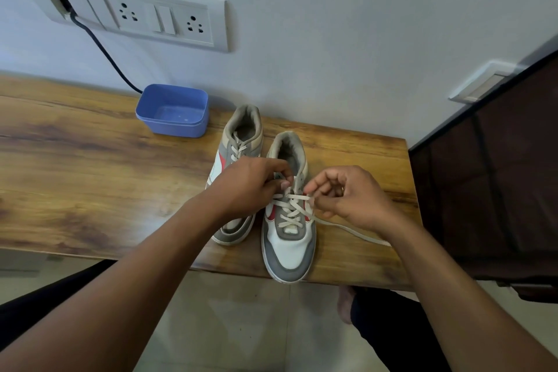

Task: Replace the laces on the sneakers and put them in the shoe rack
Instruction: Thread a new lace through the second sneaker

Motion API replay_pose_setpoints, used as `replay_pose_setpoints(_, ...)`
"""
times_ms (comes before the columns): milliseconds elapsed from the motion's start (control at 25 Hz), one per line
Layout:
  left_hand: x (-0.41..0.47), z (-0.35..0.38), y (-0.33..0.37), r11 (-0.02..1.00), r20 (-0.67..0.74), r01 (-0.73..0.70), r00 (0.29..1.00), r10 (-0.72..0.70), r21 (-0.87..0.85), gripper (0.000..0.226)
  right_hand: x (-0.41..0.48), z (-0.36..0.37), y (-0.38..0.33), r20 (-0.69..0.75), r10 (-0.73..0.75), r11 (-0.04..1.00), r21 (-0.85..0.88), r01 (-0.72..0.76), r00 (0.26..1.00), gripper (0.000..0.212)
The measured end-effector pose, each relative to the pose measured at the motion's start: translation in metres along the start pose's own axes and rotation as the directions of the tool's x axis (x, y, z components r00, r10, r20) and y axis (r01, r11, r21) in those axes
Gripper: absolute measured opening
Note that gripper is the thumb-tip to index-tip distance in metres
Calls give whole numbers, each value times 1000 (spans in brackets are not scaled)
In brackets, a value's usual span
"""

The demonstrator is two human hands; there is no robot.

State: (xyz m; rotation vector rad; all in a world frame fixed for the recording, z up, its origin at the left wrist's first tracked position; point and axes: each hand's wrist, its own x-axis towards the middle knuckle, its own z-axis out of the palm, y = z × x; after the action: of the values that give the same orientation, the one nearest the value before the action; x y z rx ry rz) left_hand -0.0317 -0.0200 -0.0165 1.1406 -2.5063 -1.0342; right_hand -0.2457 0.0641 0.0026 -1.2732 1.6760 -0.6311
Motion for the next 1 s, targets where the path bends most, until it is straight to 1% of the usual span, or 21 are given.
replay_pose_setpoints(80,1,0,-1,1000,-3,5,1000,-5,3,16,-2,15,-4,-23,-8,1000,1,8,1000,12)
replay_pose_setpoints(160,0,-3,-1,1000,-6,23,1000,-23,6,19,-2,27,-8,-52,-76,996,-52,73,996,12)
replay_pose_setpoints(240,0,-4,0,1000,5,24,1000,-24,-6,20,-1,14,-5,-83,-84,993,-90,77,993,14)
replay_pose_setpoints(320,-1,-5,1,1000,16,16,1000,-16,-4,21,1,-9,-1,-96,-51,997,-59,46,994,13)
replay_pose_setpoints(440,0,-5,1,1000,12,14,1000,-15,11,20,-1,-1,-4,-44,-28,998,-57,25,999,9)
replay_pose_setpoints(520,0,-4,2,1000,7,17,1000,-17,14,19,-2,15,-7,-16,-72,995,-68,70,997,10)
replay_pose_setpoints(560,0,-4,2,1000,7,18,1000,-18,10,19,-1,14,-6,-33,-84,994,-78,81,996,12)
replay_pose_setpoints(680,0,-6,3,1000,15,16,1000,-16,0,20,4,-13,4,-124,-65,995,-87,55,990,16)
replay_pose_setpoints(720,-1,-6,2,1000,17,15,1000,-15,4,19,4,-15,4,-110,-60,994,-97,49,992,15)
replay_pose_setpoints(760,-1,-6,3,1000,15,14,1000,-14,10,18,2,-11,3,-66,-60,993,-109,52,996,14)
replay_pose_setpoints(840,-1,-5,3,1000,6,10,1000,-10,20,17,-1,6,-1,14,-96,985,-142,97,995,13)
replay_pose_setpoints(880,-1,-5,3,1000,5,8,1000,-8,16,18,0,8,0,-4,-112,982,-156,110,994,13)
replay_pose_setpoints(960,-1,-5,2,1000,7,7,1000,-7,12,19,4,-8,5,-104,-110,981,-174,91,989,15)
replay_pose_setpoints(1000,-1,-5,1,1000,5,8,1000,-8,18,18,5,-16,7,-131,-99,982,-175,76,986,16)
